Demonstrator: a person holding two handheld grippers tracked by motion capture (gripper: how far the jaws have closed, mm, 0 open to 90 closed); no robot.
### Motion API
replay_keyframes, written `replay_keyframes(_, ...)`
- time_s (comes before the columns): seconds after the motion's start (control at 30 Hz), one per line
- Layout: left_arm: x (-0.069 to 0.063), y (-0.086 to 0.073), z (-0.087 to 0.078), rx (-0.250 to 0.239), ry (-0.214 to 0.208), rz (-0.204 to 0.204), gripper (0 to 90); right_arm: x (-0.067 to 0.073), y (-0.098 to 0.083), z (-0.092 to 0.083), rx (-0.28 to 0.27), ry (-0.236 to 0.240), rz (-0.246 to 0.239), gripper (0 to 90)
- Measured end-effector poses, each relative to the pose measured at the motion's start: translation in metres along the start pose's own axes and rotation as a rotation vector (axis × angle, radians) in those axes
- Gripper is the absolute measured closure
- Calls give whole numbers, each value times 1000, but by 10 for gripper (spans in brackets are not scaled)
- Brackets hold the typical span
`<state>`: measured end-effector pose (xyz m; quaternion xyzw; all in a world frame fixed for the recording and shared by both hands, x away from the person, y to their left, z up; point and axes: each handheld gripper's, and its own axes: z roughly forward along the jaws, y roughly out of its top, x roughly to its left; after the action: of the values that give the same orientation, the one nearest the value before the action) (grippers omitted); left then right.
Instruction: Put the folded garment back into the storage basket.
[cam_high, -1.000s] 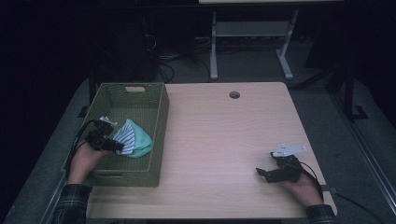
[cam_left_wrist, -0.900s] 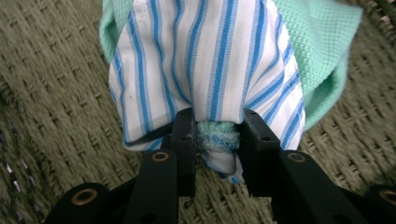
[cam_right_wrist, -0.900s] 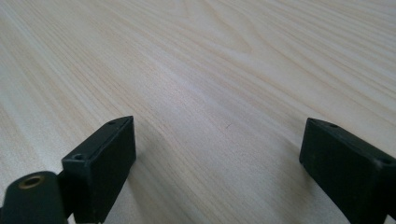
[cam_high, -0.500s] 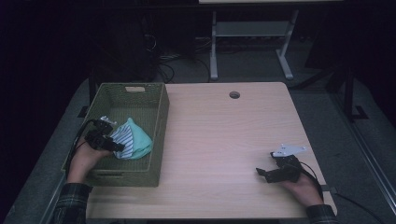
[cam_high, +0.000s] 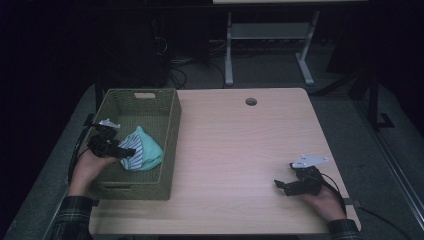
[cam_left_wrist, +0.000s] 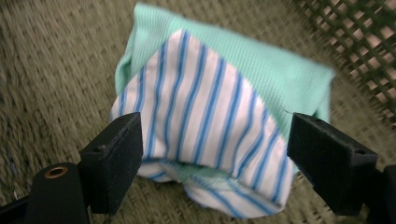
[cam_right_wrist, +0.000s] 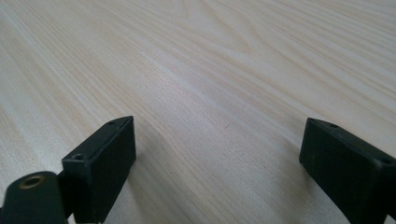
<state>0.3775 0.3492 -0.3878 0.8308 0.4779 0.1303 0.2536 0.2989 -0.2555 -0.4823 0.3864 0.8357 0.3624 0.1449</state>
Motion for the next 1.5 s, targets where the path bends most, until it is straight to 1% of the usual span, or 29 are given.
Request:
replay_keyframes(0.1, -6, 5, -5, -26, -15, 1, 180, 0, 0, 0, 0, -1, 0, 103)
replay_keyframes(0.23, -17, 14, -11, -57, -27, 23, 180, 0, 0, 0, 0, -1, 0, 103)
replay_keyframes(0.33, -25, 20, -15, -78, -31, 21, 175, 0, 0, 0, 0, -1, 1, 103)
replay_keyframes(0.43, -33, 25, -18, -101, -52, 25, 173, 0, 0, 0, 0, -1, 0, 103)
replay_keyframes(0.63, -49, 34, -24, -129, -86, 38, 173, 0, 0, 0, 0, -1, 1, 103)
replay_keyframes(0.77, -58, 41, -28, -154, -114, 53, 174, 0, 0, 0, 0, -1, 1, 103)
replay_keyframes(1.07, -86, 55, -32, -173, -142, 93, 179, 0, 0, 0, 0, -1, 0, 103)
replay_keyframes(1.1, -90, 57, -33, -174, -148, 104, 182, 0, 0, 0, 0, -1, 0, 103)
replay_keyframes(1.13, -93, 58, -32, -177, -153, 98, 182, 0, 0, 0, 0, -1, 0, 103)
replay_keyframes(1.3, -107, 64, -31, -178, -165, 118, 183, 0, 0, 0, 0, -1, 0, 103)
replay_keyframes(1.33, -110, 65, -30, -180, -168, 118, 183, 0, 0, 0, -1, -1, 0, 103)
replay_keyframes(1.4, -116, 68, -29, -187, -173, 135, 183, 0, 0, 0, -1, -1, 0, 103)
replay_keyframes(1.5, -124, 70, -26, -198, -184, 140, 183, 0, 0, 0, -1, -1, 0, 103)
